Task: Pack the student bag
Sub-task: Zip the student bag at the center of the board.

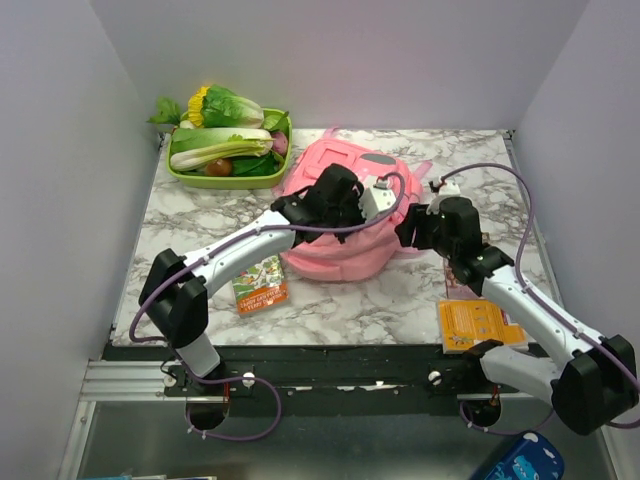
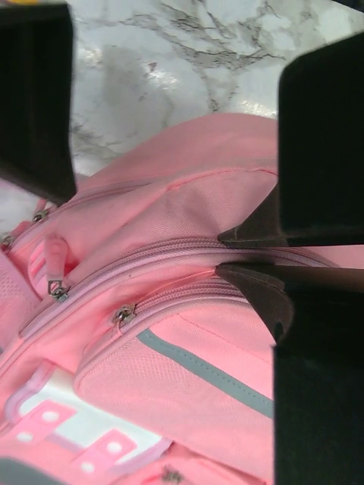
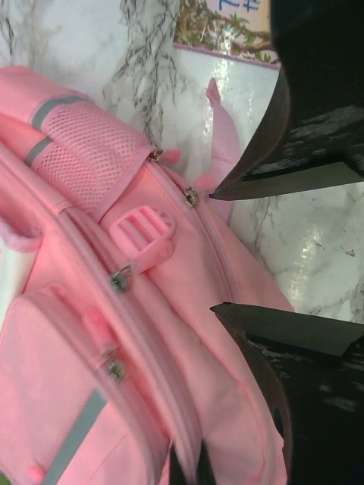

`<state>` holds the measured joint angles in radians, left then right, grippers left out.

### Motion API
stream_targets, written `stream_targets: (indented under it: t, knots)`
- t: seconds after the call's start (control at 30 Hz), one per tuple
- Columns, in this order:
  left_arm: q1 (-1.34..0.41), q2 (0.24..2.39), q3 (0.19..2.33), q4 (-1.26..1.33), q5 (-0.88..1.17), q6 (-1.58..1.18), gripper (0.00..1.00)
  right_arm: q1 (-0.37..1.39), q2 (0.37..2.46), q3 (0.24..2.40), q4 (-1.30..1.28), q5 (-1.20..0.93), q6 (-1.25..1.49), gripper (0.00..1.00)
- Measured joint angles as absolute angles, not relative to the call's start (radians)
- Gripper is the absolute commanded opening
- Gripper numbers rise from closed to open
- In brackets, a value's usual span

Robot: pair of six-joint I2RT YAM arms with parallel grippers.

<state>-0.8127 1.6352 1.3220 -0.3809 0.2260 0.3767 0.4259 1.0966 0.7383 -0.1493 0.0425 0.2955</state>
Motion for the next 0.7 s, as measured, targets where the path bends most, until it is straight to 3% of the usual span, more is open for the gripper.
stream_targets:
  t: [0.23,0.4,0.7]
  knots:
    - [-0.766,1.661,1.547,-0.474,0.244,0.336,0.0,0.419,1.014,0.627,-0.102,0.139,0.276,0.65]
    - [-0.754,1.661,1.545,-0.524,0.257,0.336,0.0,0.417,0.929,0.536,-0.042,0.157,0.223,0.68]
    - [-0.749,1.661,1.531,-0.582,0.272,0.34,0.0,0.386,1.049,0.557,0.061,0.133,0.139,0.66]
